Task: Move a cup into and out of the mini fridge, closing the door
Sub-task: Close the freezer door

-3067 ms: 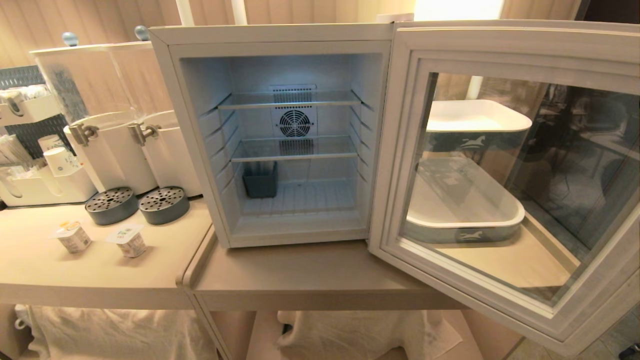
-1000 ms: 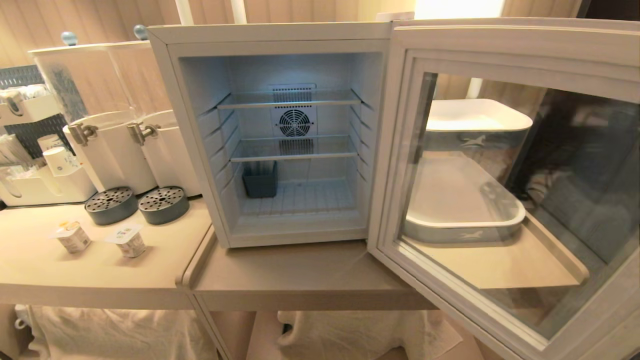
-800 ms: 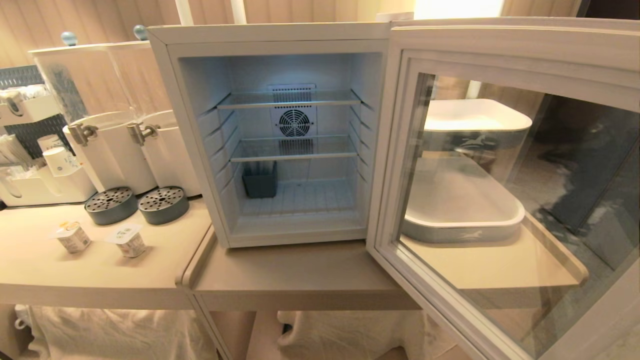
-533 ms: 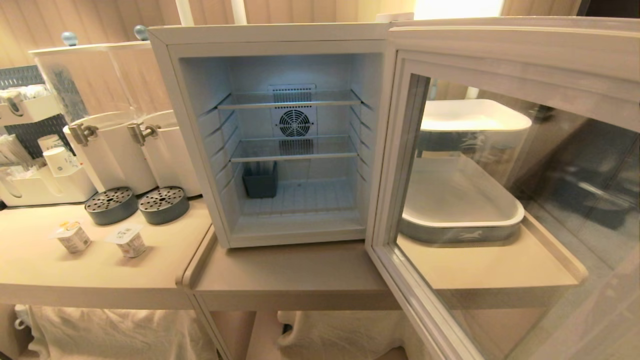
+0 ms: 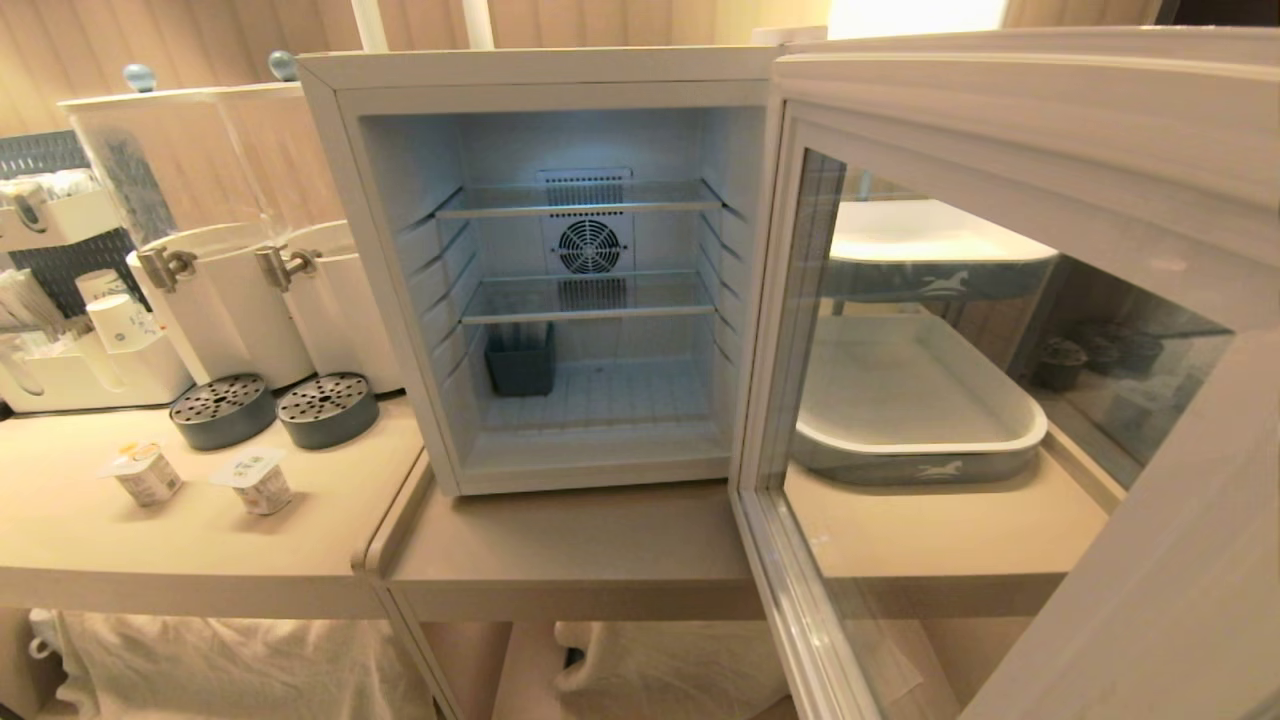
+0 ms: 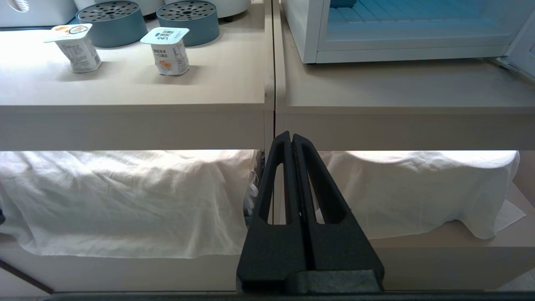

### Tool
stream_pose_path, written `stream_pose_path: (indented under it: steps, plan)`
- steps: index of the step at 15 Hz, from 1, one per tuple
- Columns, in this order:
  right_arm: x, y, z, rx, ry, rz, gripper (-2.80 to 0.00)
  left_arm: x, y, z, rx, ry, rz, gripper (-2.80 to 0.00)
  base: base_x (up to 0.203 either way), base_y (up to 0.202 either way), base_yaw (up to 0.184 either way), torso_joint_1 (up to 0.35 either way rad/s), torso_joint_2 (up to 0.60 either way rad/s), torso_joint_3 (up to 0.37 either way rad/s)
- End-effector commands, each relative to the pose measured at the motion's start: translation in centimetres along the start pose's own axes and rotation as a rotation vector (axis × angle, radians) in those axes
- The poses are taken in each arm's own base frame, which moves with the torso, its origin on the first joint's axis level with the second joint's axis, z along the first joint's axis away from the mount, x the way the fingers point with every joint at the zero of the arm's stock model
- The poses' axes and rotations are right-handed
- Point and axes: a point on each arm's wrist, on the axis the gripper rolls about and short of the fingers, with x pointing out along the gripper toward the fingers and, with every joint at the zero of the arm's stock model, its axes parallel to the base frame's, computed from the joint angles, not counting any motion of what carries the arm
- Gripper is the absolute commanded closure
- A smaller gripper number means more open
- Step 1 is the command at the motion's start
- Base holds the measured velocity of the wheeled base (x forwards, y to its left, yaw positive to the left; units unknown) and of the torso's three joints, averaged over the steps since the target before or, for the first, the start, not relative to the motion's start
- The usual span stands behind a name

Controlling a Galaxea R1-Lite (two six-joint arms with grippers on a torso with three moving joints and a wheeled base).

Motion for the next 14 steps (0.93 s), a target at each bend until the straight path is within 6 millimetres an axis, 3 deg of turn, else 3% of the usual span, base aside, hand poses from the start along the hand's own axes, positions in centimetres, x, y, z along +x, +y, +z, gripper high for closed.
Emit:
stream_pose_path:
  steps: [1,3,6,14]
  plan:
    - [0.1,-2.4,1.5,0.069,0.008,0.001,0.0,0.0,0.0,0.0,0.0,0.002,-0.001,0.0,0.0,0.0,0.0,0.0,0.0,0.0]
    - [0.4,-7.0,3.0,0.184,0.018,0.014,0.0,0.0,0.0,0.0,0.0,0.0,0.0,0.0,0.0,0.0,0.0,0.0,0.0,0.0]
    - [2.6,-12.3,3.2,0.272,0.098,0.177,0.0,0.0,0.0,0.0,-0.002,0.0,-0.001,0.0,0.0,0.0,0.0,0.0,0.0,0.0]
    - [2.8,-12.6,3.1,0.262,0.103,0.192,0.0,0.0,0.0,0.0,-0.002,0.0,-0.001,0.0,0.0,0.0,0.0,0.0,0.0,0.0]
